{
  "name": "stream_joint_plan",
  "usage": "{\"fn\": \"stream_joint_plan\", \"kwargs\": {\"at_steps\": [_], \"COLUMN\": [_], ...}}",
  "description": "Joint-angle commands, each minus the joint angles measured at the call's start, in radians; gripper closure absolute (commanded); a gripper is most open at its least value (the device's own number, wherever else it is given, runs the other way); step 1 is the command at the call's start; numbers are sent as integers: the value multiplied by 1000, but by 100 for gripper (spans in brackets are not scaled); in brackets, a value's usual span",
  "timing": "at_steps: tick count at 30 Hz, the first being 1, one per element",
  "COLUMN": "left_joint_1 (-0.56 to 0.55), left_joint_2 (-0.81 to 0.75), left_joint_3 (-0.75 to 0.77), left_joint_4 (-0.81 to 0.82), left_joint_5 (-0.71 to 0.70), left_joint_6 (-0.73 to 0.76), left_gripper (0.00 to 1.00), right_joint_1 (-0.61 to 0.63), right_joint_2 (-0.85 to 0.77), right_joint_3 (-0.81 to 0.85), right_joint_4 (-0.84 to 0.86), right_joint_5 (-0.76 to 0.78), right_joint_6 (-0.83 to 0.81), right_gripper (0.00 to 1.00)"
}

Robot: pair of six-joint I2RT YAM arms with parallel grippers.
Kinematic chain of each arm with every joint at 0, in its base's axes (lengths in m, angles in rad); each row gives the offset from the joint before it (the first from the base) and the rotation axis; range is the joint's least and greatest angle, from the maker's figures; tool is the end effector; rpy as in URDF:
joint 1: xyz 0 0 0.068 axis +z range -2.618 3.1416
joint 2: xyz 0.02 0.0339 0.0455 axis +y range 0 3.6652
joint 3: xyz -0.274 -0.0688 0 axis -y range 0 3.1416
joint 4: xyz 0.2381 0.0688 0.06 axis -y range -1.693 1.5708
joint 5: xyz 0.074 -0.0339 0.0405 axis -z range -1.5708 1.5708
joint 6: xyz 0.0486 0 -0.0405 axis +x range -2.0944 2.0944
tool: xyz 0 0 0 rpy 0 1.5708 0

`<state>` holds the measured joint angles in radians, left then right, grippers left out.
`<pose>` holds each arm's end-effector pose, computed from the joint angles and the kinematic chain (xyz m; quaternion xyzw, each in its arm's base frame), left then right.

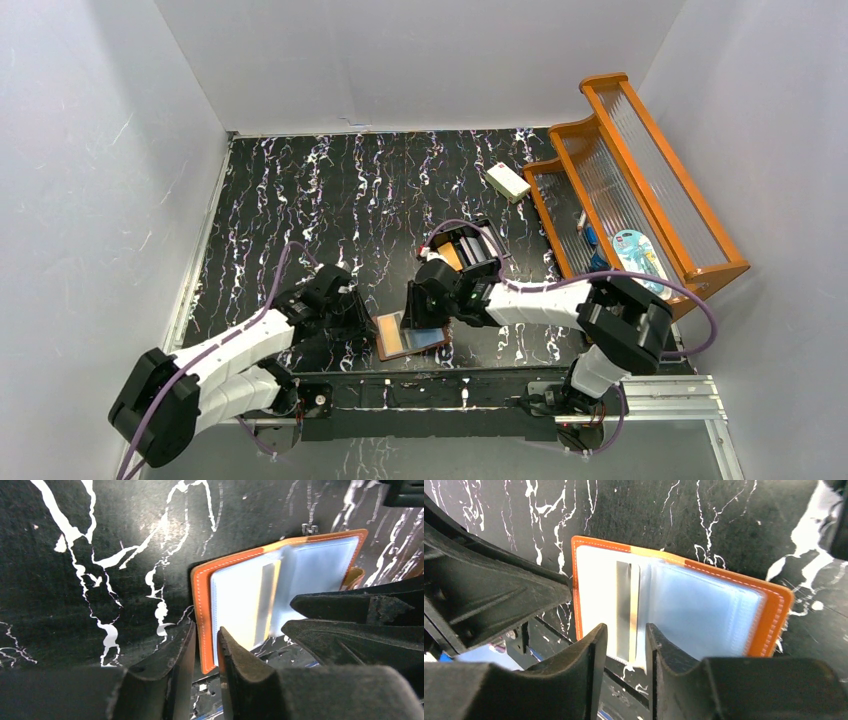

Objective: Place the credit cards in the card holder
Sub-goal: Insert the credit card into the card holder.

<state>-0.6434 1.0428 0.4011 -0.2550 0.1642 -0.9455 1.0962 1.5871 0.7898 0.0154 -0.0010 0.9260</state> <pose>0.1430 -0.1172 0.1605 -0.1147 0.9339 -0.2894 0.1757 0.1465 0.2853 0.1726 -0.0787 0.9199 0.3259 0.2036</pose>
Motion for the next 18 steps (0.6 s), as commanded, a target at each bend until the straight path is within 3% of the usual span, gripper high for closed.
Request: {"fn": "stream_joint_plan", "kwargs": {"at_steps": [1,7,11,18], "left_joint_1": [2,2,2,2], "left_joint_2": [-76,-148,-182,-275], "left_joint_3": [65,99,125,159], "left_joint_4": [-92,-152,-190,-215], "left_joint_5": [-44,-62,-64,-54], "left_joint_6": [23,52,92,124], "left_gripper": [75,61,52,37], "right_joint_1": [-3,-34,-67,-206], "right_joint_2": [-103,-162,-167,-162], "right_joint_3": [91,214,312,373], "right_joint_4": [-115,-288,-408,-481], "right_joint_5": [85,199,360,526], "right_joint_6": [-118,-303,-425,-572], "right_gripper": [56,49,45,44]}}
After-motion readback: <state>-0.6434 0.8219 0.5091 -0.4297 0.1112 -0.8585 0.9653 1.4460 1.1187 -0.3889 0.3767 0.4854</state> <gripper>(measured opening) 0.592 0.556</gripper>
